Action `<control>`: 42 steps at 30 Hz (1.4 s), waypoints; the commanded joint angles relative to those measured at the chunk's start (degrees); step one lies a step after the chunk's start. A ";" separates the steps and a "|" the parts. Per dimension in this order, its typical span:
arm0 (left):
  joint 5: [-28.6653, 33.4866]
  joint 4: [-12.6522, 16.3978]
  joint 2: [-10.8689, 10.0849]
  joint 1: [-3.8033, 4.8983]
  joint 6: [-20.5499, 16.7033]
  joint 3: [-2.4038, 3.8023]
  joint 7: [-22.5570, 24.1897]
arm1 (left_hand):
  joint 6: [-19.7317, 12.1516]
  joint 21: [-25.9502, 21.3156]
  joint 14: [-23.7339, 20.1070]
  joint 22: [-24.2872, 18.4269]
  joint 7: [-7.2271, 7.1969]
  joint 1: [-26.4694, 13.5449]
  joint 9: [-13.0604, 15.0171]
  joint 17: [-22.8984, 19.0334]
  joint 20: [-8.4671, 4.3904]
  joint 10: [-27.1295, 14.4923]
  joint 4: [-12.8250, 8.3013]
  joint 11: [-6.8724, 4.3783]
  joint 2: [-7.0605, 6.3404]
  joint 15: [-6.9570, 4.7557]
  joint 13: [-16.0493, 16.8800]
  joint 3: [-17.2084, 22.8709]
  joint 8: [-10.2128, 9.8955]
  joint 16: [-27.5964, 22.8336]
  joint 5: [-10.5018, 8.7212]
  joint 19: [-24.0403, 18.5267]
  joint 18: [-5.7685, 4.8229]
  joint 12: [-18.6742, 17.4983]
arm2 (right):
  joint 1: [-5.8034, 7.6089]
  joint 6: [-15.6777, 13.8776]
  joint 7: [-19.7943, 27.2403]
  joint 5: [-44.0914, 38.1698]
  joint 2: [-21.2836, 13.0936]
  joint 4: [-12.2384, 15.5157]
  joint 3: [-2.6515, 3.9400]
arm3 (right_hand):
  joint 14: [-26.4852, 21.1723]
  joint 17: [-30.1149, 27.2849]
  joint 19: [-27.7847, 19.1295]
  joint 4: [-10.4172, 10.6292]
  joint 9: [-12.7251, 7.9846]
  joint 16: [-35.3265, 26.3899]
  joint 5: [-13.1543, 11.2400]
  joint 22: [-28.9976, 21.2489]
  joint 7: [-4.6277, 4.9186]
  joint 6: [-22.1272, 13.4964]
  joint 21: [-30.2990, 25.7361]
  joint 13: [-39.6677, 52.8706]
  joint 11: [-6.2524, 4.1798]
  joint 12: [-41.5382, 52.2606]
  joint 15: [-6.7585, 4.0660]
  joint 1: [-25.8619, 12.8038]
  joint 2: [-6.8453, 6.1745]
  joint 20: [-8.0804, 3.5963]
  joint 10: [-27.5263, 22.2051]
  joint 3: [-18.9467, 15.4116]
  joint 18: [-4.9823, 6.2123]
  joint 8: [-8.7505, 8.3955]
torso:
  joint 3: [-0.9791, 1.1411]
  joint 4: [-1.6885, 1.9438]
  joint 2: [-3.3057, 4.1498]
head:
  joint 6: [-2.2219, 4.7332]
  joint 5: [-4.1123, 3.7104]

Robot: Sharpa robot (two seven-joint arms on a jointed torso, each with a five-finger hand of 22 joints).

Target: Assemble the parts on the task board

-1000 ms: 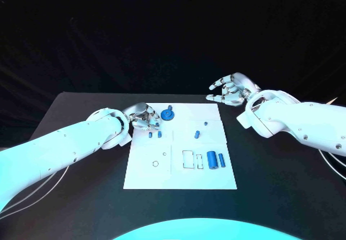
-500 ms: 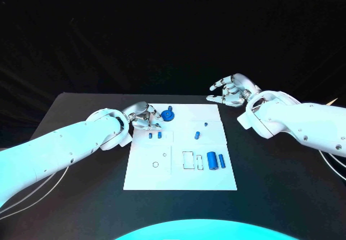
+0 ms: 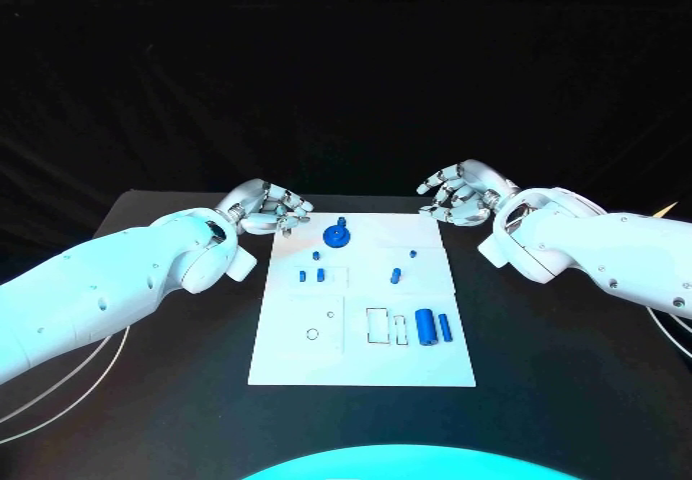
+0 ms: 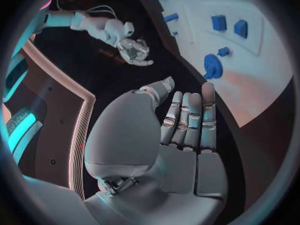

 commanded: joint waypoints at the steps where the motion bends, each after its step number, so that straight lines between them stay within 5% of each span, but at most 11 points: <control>1: 4.87 1.88 -1.42 0.37 -0.79 0.14 0.67 | 1.04 -0.59 1.72 -1.21 0.14 -0.94 -0.01 -0.87 -0.62 2.97 -0.04 -0.69 -1.01 -0.57 -1.04 2.13 1.24 -2.22 0.07 1.37 -1.67 -1.08 | -0.04 2.23 -0.10 -3.65 0.01 0.04 -0.07 | 0.77 0.43 -0.53 -1.06 -0.03 0.16 0.37 3.77 0.82 4.34 0.38 -3.26 -0.08 -3.64 0.14 -1.12 -2.21 0.06 -4.33 4.00 1.28 0.90 | -0.05 0.03 -0.12 | 0.44 0.05; 9: 15.60 6.90 -5.43 0.36 1.95 0.25 2.25 | 3.85 -1.18 5.31 -2.07 -1.06 -0.52 2.43 -0.97 -2.14 9.28 -0.94 -2.51 0.14 -2.24 -0.45 3.66 4.36 -5.12 -0.05 3.29 -1.63 -0.02 | -0.83 5.51 -1.57 -19.93 0.20 1.03 -0.34 | 1.52 1.89 0.18 -3.71 -0.09 1.49 0.24 4.94 0.27 6.15 1.88 -11.33 -0.05 -10.71 0.21 -3.47 -3.99 0.09 -1.84 7.44 1.01 0.97 | -0.21 -0.01 -0.15 | 1.23 -0.69; 20: 22.26 11.93 -8.88 -0.28 3.42 0.23 3.78 | 3.62 -1.10 6.93 -2.27 -1.48 -0.45 3.96 -0.52 -2.94 10.29 -1.66 -3.07 0.48 -2.93 0.11 3.68 5.37 -6.16 0.02 4.43 -1.69 0.37 | -2.53 8.11 -6.98 -36.35 1.92 0.73 -0.48 | 1.81 2.01 0.35 -5.15 -0.43 1.66 0.21 5.28 0.28 6.39 2.00 -15.93 0.43 -14.93 0.68 -5.57 -5.05 0.00 -2.19 8.73 0.96 0.16 | -0.28 0.07 -0.10 | 1.55 -3.55; 33: 24.80 14.38 -10.42 -0.37 3.01 0.23 4.34 | 3.15 -1.15 7.06 -2.33 -1.42 -0.37 4.30 -0.37 -3.03 10.01 -1.95 -3.02 0.51 -2.93 0.19 3.84 5.42 -6.53 0.08 4.55 -1.72 0.23 | -4.18 10.53 -9.32 -40.80 5.27 -2.40 -0.61 | 2.01 2.44 0.14 -6.59 -0.62 2.03 0.34 4.87 -0.01 7.28 0.93 -18.14 0.39 -16.45 0.72 -6.13 -4.61 0.07 -2.79 8.10 1.18 -0.25 | -0.20 0.18 -0.07 | 1.25 -3.89; 42: 25.50 15.31 -11.01 -0.37 2.79 0.23 4.59 | 2.73 -1.20 7.07 -2.36 -1.32 -0.50 4.49 -0.29 -3.04 9.74 -2.05 -2.91 0.42 -2.87 0.22 3.86 5.38 -6.79 0.08 4.57 -1.74 0.10 | -4.81 9.69 -9.68 -42.43 6.73 -4.82 -0.65 | 2.43 3.01 0.72 -7.05 -0.64 2.56 0.36 5.43 -0.24 8.39 1.95 -19.34 0.09 -16.65 0.46 -6.25 -4.09 -0.23 -0.85 9.89 0.98 -0.33 | -0.16 0.14 -0.10 | 1.25 -3.84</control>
